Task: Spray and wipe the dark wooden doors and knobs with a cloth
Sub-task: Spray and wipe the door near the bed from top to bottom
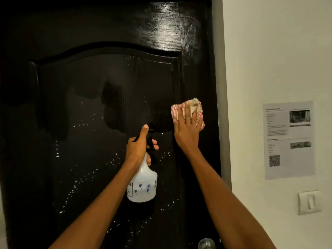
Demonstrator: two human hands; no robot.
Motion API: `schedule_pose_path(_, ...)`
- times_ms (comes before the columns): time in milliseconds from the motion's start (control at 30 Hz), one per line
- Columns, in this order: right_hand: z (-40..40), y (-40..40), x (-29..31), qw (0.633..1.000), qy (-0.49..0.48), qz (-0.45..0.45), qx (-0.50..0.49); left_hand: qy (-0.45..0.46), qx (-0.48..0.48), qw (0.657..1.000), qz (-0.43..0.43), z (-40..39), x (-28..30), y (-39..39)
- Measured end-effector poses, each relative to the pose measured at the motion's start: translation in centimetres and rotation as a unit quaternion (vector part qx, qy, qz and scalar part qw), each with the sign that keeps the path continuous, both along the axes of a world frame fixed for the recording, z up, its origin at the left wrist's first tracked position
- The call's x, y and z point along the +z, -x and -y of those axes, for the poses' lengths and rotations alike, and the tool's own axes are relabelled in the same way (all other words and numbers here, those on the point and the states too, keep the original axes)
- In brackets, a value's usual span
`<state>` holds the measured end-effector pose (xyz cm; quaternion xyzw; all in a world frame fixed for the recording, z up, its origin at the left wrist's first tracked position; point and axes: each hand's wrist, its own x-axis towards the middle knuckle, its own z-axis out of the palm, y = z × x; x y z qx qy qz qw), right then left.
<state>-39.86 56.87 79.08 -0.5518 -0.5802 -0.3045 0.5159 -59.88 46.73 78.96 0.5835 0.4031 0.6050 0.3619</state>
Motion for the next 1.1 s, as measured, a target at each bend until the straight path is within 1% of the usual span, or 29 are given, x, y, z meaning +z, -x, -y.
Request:
schedule_pose_path(67,0.0,-0.3,-6.7,0.999,0.034,0.000,0.017,0.001,-0.002,1.000,-0.011,-0.3,-0.3,0.0)
schedule_pose_path(200,2.0,-1.3,-24.2,0.995,0.099,0.000,0.028,0.016,-0.010,1.000,-0.002,0.1,-2.4,-0.4)
schedule_pose_path(233,2.3,-1.5,-27.5,0.994,0.105,0.011,0.024,0.020,-0.012,1.000,0.001,0.3,-2.8,-0.6)
schedule_pose_path(300,2.7,-2.0,-30.1,0.991,0.130,0.026,0.004,0.026,-0.016,0.999,0.013,0.8,-3.5,-0.8)
schedule_pose_path(367,3.0,-1.6,-29.3,0.990,0.138,0.024,-0.006,0.031,-0.015,0.999,0.018,1.3,-4.1,-1.0)
schedule_pose_path(500,3.3,-0.1,-23.7,0.993,0.112,-0.015,0.023,0.034,-0.016,0.999,0.004,2.2,-5.3,-1.1)
schedule_pose_path(633,2.5,-0.2,-14.2,0.992,0.098,-0.054,0.057,0.024,0.001,1.000,0.003,2.4,-4.9,-1.3)
schedule_pose_path(733,2.7,-0.5,-6.4,0.994,0.069,-0.045,0.077,0.013,0.019,1.000,0.019,2.5,-3.7,-1.4)
schedule_pose_path(800,2.7,-0.2,-3.1,0.994,0.063,-0.036,0.083,0.006,0.037,0.999,0.018,2.4,-3.1,-1.0)
schedule_pose_path(833,2.6,0.1,-2.4,0.995,0.061,-0.026,0.080,0.008,0.047,0.999,0.016,2.3,-2.8,-0.7)
schedule_pose_path(900,2.3,0.3,-3.0,0.994,0.060,-0.010,0.090,0.020,0.069,0.997,0.021,2.0,-2.4,-0.2)
schedule_pose_path(1000,2.3,0.4,-7.7,0.991,0.073,0.027,0.105,0.037,0.087,0.995,0.027,1.6,-2.7,0.5)
schedule_pose_path(1100,1.9,1.2,-11.9,0.992,0.086,0.038,0.084,0.052,0.066,0.996,0.040,0.9,-3.4,1.4)
